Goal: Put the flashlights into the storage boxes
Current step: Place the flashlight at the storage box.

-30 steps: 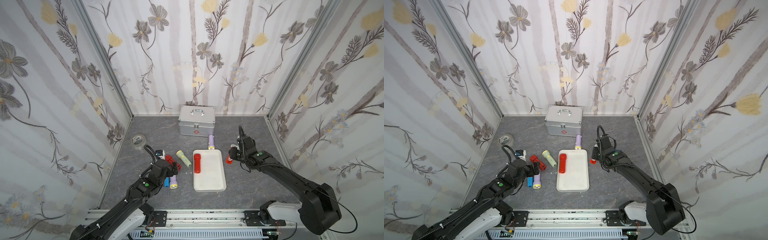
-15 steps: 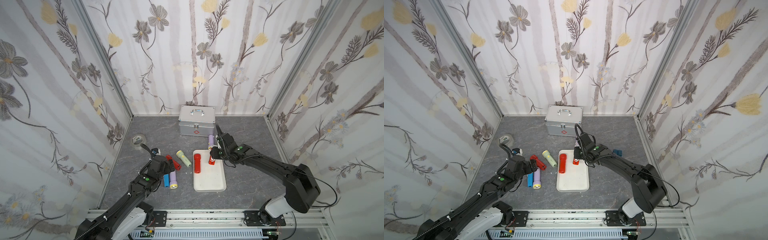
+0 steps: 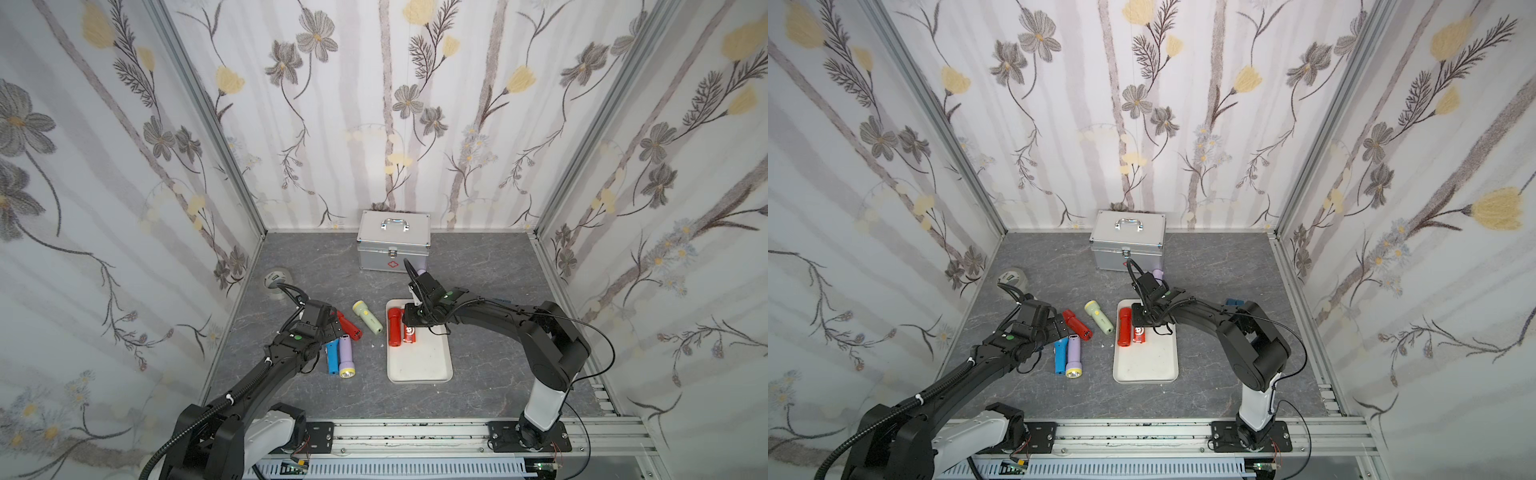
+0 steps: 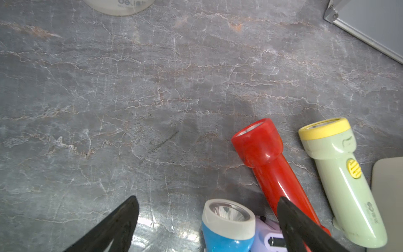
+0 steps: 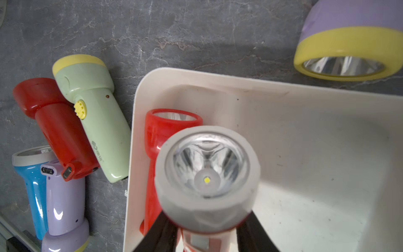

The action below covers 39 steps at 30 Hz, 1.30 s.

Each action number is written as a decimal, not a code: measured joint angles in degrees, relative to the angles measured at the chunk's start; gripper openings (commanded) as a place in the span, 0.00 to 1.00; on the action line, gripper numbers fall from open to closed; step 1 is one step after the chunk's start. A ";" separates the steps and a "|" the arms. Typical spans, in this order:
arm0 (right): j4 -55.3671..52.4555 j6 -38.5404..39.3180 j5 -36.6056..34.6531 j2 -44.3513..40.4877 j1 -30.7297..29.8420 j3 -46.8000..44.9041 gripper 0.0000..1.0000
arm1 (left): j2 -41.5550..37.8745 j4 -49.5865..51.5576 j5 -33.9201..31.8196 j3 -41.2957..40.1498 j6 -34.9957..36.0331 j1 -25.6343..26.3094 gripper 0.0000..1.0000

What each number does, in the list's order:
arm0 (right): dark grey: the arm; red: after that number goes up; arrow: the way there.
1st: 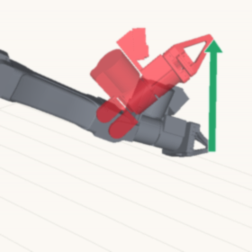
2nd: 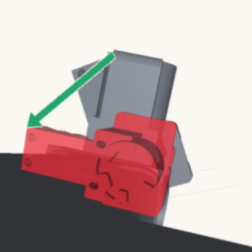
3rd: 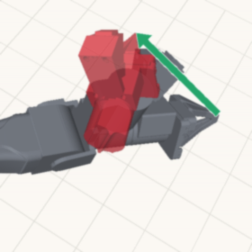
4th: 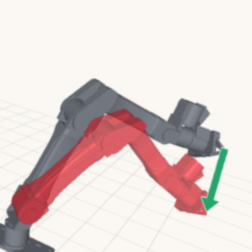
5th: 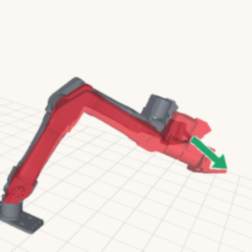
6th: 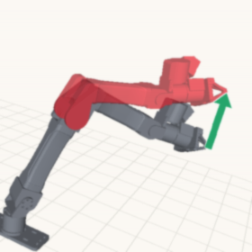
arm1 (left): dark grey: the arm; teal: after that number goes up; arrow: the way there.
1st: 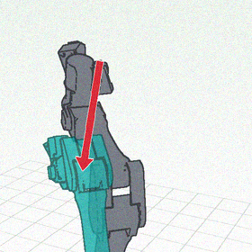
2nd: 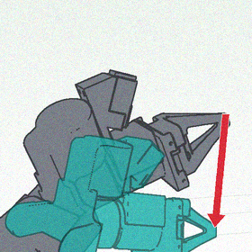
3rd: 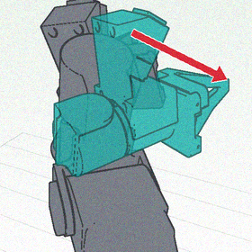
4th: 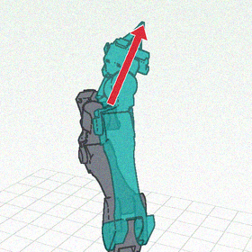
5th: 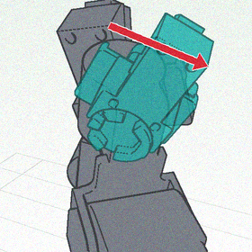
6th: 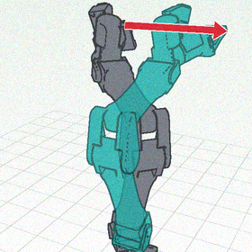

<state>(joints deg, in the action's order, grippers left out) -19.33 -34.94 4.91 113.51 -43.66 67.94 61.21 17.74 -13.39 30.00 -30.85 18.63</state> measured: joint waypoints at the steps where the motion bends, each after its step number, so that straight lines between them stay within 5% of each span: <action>1: -0.07 -0.04 0.11 0.13 -0.07 -0.02 0.41 | -0.90 -0.11 0.15 -0.44 0.00 0.00 1.00; 12: 0.31 -4.55 -0.37 -0.79 -0.20 -1.92 0.42 | -8.44 -1.27 0.59 -4.04 -0.20 0.00 1.00; 39: 1.66 -9.77 -0.52 2.36 0.37 1.40 0.54 | -8.59 -1.68 1.18 -4.28 -0.20 0.00 1.00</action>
<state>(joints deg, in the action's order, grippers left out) -17.67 -44.71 4.38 115.87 -43.29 69.34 52.62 16.05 -12.21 25.71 -31.05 18.63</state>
